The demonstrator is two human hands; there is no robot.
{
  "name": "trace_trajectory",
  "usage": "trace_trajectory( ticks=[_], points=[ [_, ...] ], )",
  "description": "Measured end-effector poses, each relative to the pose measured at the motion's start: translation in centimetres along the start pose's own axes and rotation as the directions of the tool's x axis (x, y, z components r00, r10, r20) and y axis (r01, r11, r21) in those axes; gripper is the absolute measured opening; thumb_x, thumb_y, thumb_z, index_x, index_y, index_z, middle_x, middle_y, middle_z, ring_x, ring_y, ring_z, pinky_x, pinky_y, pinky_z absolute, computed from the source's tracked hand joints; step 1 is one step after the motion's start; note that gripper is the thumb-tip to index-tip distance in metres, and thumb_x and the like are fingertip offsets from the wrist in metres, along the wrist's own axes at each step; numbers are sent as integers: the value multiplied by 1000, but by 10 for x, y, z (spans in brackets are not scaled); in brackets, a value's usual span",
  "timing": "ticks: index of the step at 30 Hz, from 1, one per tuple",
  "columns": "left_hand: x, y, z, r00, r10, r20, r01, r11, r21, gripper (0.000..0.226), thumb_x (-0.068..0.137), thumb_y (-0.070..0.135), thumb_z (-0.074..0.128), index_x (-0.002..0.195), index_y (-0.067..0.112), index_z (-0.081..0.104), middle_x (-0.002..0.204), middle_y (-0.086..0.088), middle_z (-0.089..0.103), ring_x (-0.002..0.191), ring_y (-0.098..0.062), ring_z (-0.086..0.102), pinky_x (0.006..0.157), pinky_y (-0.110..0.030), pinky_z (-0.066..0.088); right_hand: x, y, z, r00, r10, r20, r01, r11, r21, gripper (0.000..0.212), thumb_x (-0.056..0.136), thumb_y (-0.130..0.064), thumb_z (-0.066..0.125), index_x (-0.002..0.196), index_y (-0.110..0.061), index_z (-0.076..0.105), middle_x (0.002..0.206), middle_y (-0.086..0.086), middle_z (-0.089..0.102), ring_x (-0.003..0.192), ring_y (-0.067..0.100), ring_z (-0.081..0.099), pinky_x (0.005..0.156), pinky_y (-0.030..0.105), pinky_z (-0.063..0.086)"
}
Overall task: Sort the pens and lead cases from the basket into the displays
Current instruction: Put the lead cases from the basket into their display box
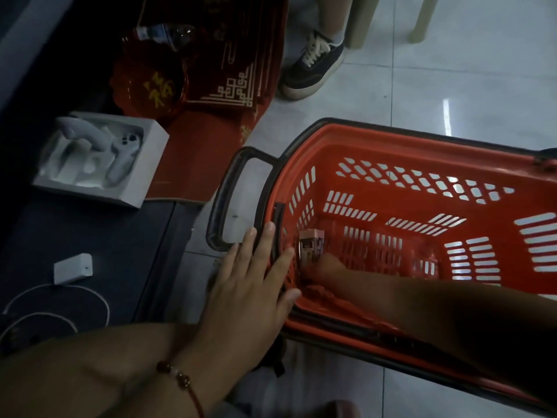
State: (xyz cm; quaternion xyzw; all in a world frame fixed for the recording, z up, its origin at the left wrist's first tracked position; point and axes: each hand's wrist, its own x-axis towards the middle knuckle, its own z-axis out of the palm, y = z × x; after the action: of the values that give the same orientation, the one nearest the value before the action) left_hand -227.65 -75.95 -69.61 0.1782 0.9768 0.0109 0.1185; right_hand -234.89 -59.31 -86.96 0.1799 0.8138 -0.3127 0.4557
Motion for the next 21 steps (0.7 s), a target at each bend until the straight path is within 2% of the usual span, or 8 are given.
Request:
trace_trajectory(
  ticks=[2,6,8,10,13,16,19,21],
  points=[
    [-1,1,1,1000,-2,-14,2,1000,4,63,96,57,25,148,25,39,162,-10,14,149,-30,12,117,-46,13,9,4,0,997,-33,-67,39,996,76,37,95,-34,61,128,-17,59,112,5,68,98,20,67,91,37,55],
    [-2,2,0,1000,-8,-6,8,1000,3,61,96,56,25,147,25,40,163,-11,12,149,-30,11,117,-50,22,12,6,-4,995,-15,-96,32,985,172,30,95,-30,62,122,-18,61,101,2,68,89,19,67,75,34,58],
    [-2,2,0,1000,-9,-9,9,1000,5,61,96,55,26,146,24,42,162,-12,13,149,-31,12,116,-51,23,9,6,-6,995,0,-101,23,975,220,36,92,-31,67,125,-17,59,105,4,67,91,20,67,69,32,55],
    [-3,2,1,1000,-7,-16,7,1000,12,60,97,54,26,146,24,43,162,-12,14,149,-31,13,116,-50,22,11,7,-5,997,18,-81,6,957,291,42,90,-31,70,127,-14,58,114,9,68,96,23,68,75,34,58],
    [-3,2,1,1000,-12,-26,12,1000,15,60,96,54,26,144,24,45,162,-13,17,148,-32,15,116,-49,22,7,2,-9,997,74,-12,-64,925,375,45,88,-30,74,127,-12,59,114,12,68,84,20,66,61,29,55],
    [-3,3,0,999,-16,-29,17,1000,16,59,95,55,27,142,24,47,161,-12,19,148,-31,18,115,-48,22,6,5,-11,998,59,-22,-51,959,279,44,91,-30,70,127,-9,59,114,11,67,95,23,67,70,26,55],
    [-4,4,-2,1000,-20,-14,20,1000,10,60,95,56,28,142,25,47,161,-11,20,148,-31,19,115,-46,19,4,7,-9,997,14,-74,1,978,206,43,95,-32,64,132,-12,56,122,9,65,110,24,64,92,35,55],
    [-4,3,-3,1000,-25,-4,25,1000,11,60,94,56,27,141,26,48,161,-11,21,147,-31,21,114,-46,19,7,9,-7,995,8,-97,20,957,288,45,88,-31,72,128,-14,58,115,8,68,99,22,67,83,36,58]
  ],
)
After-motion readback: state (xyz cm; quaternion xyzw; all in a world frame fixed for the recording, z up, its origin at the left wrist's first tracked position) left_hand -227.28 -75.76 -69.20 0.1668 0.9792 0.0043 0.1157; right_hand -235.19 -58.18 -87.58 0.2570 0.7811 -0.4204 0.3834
